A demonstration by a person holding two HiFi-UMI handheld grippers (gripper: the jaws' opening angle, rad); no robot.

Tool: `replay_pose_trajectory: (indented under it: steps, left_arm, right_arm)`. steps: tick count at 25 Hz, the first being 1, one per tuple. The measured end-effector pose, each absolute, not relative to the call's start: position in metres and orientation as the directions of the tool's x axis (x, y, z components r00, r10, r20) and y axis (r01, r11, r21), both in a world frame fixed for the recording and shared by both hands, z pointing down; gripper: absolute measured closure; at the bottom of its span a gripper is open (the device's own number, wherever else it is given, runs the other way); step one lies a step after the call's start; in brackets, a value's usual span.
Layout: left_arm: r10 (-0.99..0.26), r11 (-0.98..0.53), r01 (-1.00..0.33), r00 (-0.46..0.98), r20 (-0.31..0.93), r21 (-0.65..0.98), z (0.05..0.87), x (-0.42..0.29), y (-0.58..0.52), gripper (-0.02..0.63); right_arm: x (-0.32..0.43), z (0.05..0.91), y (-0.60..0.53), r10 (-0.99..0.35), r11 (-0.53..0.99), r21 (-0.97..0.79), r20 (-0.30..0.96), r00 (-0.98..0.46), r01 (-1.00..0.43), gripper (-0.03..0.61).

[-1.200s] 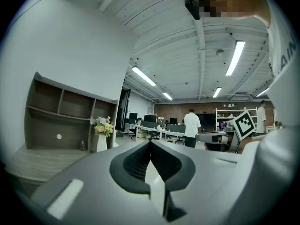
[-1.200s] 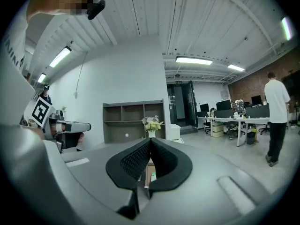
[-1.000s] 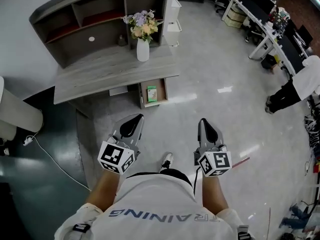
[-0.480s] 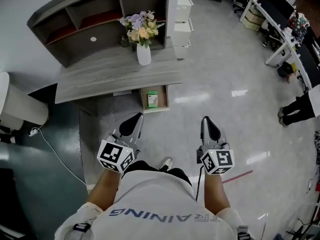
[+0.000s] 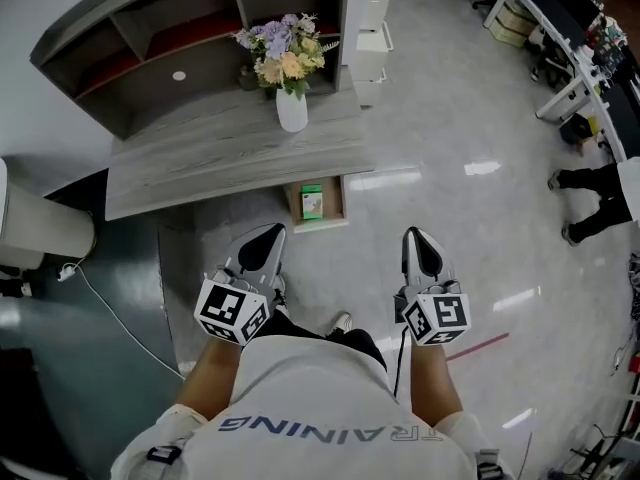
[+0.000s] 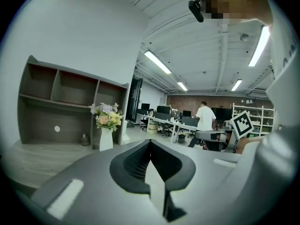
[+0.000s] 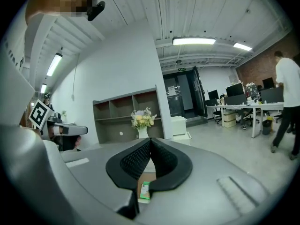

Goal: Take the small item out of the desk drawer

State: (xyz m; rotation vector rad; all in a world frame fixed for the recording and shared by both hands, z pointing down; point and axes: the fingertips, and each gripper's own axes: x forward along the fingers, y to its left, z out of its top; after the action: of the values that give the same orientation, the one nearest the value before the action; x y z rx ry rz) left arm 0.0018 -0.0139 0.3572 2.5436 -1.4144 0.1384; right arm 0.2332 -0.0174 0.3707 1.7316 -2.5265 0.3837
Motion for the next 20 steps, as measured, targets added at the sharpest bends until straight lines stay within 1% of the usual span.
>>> replay_pose_trajectory:
  steps: [4, 7, 13, 20]
  left_arm:
    - [-0.797, -0.555, -0.818, 0.574, 0.187, 0.147, 0.361, -0.028, -0.049, 0.615]
    - [-0.782, -0.579, -0.803, 0.595, 0.185, 0.138, 0.361, -0.057, -0.074, 0.615]
    - [-0.768, -0.594, -0.793, 0.608, 0.199, 0.134, 0.369, -0.091, -0.105, 0.615]
    - [-0.784, -0.561, -0.814, 0.581, 0.220, 0.151, 0.376, -0.083, -0.101, 0.615]
  right_arm:
    - [0.209, 0.364, -0.043, -0.938, 0.267, -0.158, 0.184, -0.294, -0.951, 0.563]
    - [0.180, 0.359, -0.061, -0.947, 0.241, -0.146, 0.183, -0.265, -0.960, 0.563]
    - [0.137, 0.366, -0.081, -0.939, 0.242, -0.130, 0.217, -0.266, -0.961, 0.563]
    - [0.143, 0.375, -0.087, -0.922, 0.281, -0.130, 0.240, -0.305, -0.951, 0.563]
